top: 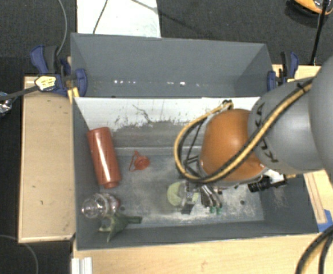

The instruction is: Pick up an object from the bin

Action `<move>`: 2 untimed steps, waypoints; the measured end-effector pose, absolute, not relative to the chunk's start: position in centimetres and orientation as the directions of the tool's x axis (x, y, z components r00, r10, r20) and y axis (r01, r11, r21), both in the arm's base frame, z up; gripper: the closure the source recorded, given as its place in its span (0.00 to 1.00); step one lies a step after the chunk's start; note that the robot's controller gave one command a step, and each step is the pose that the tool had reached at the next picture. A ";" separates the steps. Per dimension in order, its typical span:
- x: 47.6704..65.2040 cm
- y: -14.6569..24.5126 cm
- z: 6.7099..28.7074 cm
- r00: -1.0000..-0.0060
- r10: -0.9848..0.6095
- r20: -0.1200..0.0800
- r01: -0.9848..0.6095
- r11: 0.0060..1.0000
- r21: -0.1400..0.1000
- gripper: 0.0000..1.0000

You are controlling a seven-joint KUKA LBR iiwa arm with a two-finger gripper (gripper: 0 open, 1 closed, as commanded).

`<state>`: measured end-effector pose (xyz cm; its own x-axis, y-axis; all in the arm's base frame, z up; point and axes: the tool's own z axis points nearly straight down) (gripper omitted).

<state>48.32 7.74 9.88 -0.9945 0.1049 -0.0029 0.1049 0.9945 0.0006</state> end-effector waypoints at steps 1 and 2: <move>48.2 7.7 10.9 -0.994 0.105 0.001 0.105 0.994 0.000 1.00; 48.3 7.7 12.5 -0.994 0.106 -0.002 0.106 0.994 0.001 1.00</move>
Offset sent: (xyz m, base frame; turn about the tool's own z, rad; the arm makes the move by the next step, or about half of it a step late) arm -0.0001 -0.0001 0.0459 0.0000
